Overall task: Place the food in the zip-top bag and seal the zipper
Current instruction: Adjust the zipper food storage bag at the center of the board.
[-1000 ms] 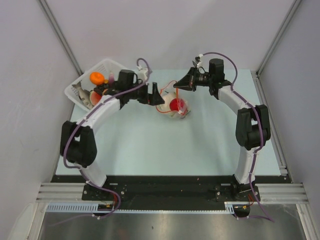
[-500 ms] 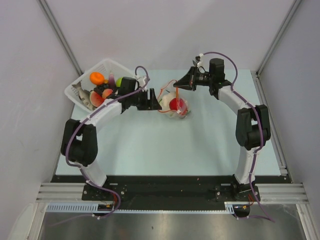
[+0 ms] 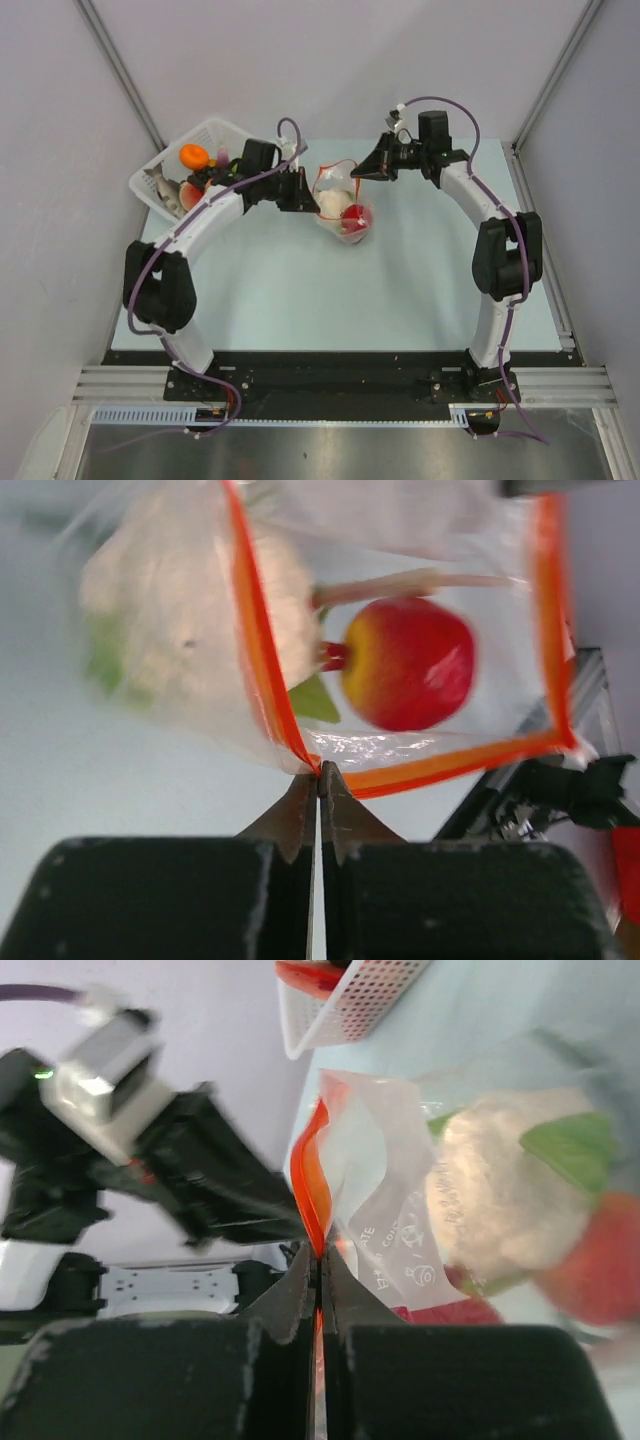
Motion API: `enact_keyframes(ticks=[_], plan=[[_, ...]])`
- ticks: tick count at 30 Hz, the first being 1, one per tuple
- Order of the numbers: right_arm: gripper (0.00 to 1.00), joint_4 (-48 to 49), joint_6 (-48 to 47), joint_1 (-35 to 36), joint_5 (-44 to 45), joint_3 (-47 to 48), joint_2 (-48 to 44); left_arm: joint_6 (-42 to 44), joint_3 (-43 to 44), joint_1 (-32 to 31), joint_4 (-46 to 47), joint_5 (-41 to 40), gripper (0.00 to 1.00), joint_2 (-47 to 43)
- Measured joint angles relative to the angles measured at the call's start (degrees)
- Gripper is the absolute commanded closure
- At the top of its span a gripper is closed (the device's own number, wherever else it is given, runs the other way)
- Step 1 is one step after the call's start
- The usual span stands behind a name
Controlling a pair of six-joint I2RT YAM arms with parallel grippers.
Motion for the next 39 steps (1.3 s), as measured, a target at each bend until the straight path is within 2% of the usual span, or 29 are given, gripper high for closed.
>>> enact_keyframes(ticks=[2, 7, 10, 14, 15, 18, 19, 21, 24, 29, 31, 35, 39], plan=[[1.0, -9.3, -6.8, 0.0, 1.8, 5.2, 0.0, 1.3, 3.3, -0.3, -3.4, 1.8, 1.0, -2.9], [1.0, -24.2, -20.3, 0.3, 7.1, 13.1, -2.0, 3.1, 6.3, -0.4, -6.9, 4.5, 1.0, -10.4], [1.0, -29.2, -26.4, 1.4, 9.8, 14.1, -3.1, 3.0, 4.5, 0.8, -7.7, 5.6, 1.0, -12.2], [1.0, -33.6, -32.2, 4.6, 13.0, 14.2, -2.6, 3.2, 0.3, 3.4, -9.6, 5.4, 1.0, -10.5], [1.0, -34.3, -33.2, 5.5, 13.5, 14.2, -2.2, 3.5, -0.5, 3.9, -10.2, 5.4, 0.97, -10.0], [1.0, -35.5, -35.2, 7.6, 14.2, 14.6, -0.8, 4.7, -1.4, 4.7, -11.9, 5.5, 0.53, -9.6], [1.0, -35.8, -35.5, 8.0, 14.3, 15.0, -0.3, 5.2, -1.4, 5.0, -11.9, 5.6, 0.25, -9.9], [1.0, -35.9, -36.0, 8.3, 14.5, 16.0, 0.8, 6.0, -1.3, 5.8, -11.8, 5.5, 0.08, -10.6], [1.0, -36.1, -36.3, 8.2, 14.8, 17.6, 2.1, 6.1, 0.0, 9.8, -12.0, 4.2, 0.05, -11.4], [1.0, -36.3, -36.3, 8.1, 15.5, 19.5, 2.7, 7.3, 8.5, 24.5, -10.8, -1.9, 0.03, -8.6], [1.0, -36.3, -36.3, 8.1, 15.5, 19.5, 2.7, 8.9, 9.2, 29.7, -8.9, -4.3, 0.03, -7.8], [1.0, -36.4, -36.5, 8.1, 15.5, 19.5, 2.9, 16.3, 10.4, 37.6, -8.8, -7.5, 0.03, -3.8], [1.0, -36.4, -36.6, 8.1, 15.3, 19.5, 3.0, 25.4, 11.9, 40.8, -9.7, -8.2, 0.04, 2.5]])
